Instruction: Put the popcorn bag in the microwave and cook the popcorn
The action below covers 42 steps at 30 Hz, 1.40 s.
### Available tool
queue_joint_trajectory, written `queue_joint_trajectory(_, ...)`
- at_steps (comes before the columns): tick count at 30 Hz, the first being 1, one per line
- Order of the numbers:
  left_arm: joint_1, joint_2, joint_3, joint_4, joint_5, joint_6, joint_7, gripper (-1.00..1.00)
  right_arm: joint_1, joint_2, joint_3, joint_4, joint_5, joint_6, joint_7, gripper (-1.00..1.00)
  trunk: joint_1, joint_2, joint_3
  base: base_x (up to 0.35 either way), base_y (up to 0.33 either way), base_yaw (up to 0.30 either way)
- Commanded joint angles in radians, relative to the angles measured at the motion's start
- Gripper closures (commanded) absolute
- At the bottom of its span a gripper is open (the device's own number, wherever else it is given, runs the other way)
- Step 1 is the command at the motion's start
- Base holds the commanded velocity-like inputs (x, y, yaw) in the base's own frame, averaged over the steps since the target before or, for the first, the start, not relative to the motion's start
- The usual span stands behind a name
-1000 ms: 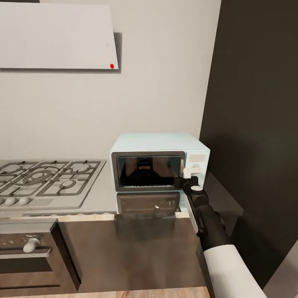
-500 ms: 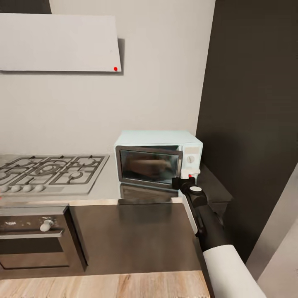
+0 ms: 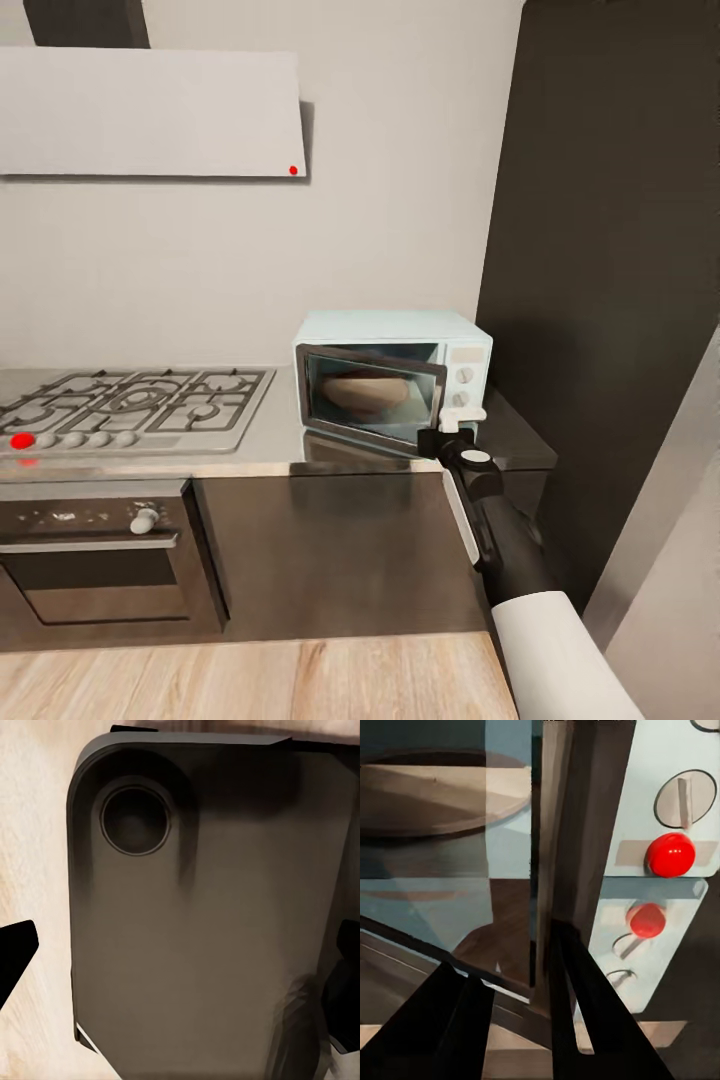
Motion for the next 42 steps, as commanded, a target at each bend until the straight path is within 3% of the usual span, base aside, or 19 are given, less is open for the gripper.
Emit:
queue_joint_trajectory(1,0.0,0.0,0.003,-0.001,0.006,-0.001,-0.004,-1.0,-0.001,0.0,0.001,0.0,0.032,0.011,-0.016,1.0,0.0,-0.001,-0.001,-0.01,0.006,0.0)
queue_joint_trajectory(8,0.0,0.0,0.003,-0.001,0.006,-0.001,-0.004,-1.0,-0.001,0.0,0.0,-0.001,0.033,0.012,-0.015,1.0,0.0,-0.001,-0.001,-0.001,0.001,0.0)
queue_joint_trajectory(9,0.0,0.0,0.003,-0.001,0.006,-0.001,-0.004,-1.0,-0.001,0.0,0.0,-0.001,0.033,0.012,-0.015,-1.0,0.0,-0.001,-0.001,0.0,0.0,0.0)
queue_joint_trajectory(20,0.0,0.0,0.003,-0.001,0.006,-0.001,-0.004,-1.0,0.0,0.0,0.001,-0.001,0.032,0.019,-0.004,-1.0,0.0,-0.001,-0.001,0.0,0.0,0.0)
queue_joint_trajectory(23,0.0,0.0,0.003,-0.001,0.006,-0.001,-0.004,-1.0,0.037,-0.002,0.002,-0.001,0.032,0.048,0.019,-1.0,0.0,-0.001,-0.001,0.0,0.0,0.0)
queue_joint_trajectory(25,0.0,0.0,0.002,-0.001,0.006,-0.001,-0.004,-1.0,0.092,-0.007,0.003,-0.001,0.038,0.053,0.052,-1.0,0.0,-0.001,-0.001,0.0,0.0,0.0)
queue_joint_trajectory(28,0.0,0.0,0.001,-0.001,0.006,-0.001,-0.004,-1.0,0.122,-0.076,0.004,-0.001,0.035,0.057,0.075,-1.0,0.0,-0.001,-0.001,0.0,0.0,0.0)
queue_joint_trajectory(31,0.0,0.0,0.001,-0.001,0.006,-0.001,-0.004,-1.0,0.128,-0.183,-0.006,-0.007,0.028,0.061,0.127,-1.0,0.0,-0.001,-0.001,0.0,0.0,0.0)
queue_joint_trajectory(33,0.0,0.0,0.001,-0.001,0.006,-0.001,-0.004,-1.0,0.129,-0.225,-0.047,-0.014,0.027,0.062,0.146,-1.0,0.0,-0.001,-0.001,0.0,0.0,0.0)
queue_joint_trajectory(37,0.0,0.0,0.001,-0.001,0.006,-0.001,-0.004,-1.0,0.13,-0.248,-0.154,-0.022,0.026,0.061,0.156,-1.0,0.0,-0.001,-0.001,0.0,0.0,0.0)
queue_joint_trajectory(42,0.0,0.001,0.001,-0.001,0.006,-0.001,-0.004,-1.0,0.13,-0.246,-0.174,-0.046,0.025,0.062,0.157,-1.0,0.0,-0.001,-0.001,0.0,0.0,0.0)
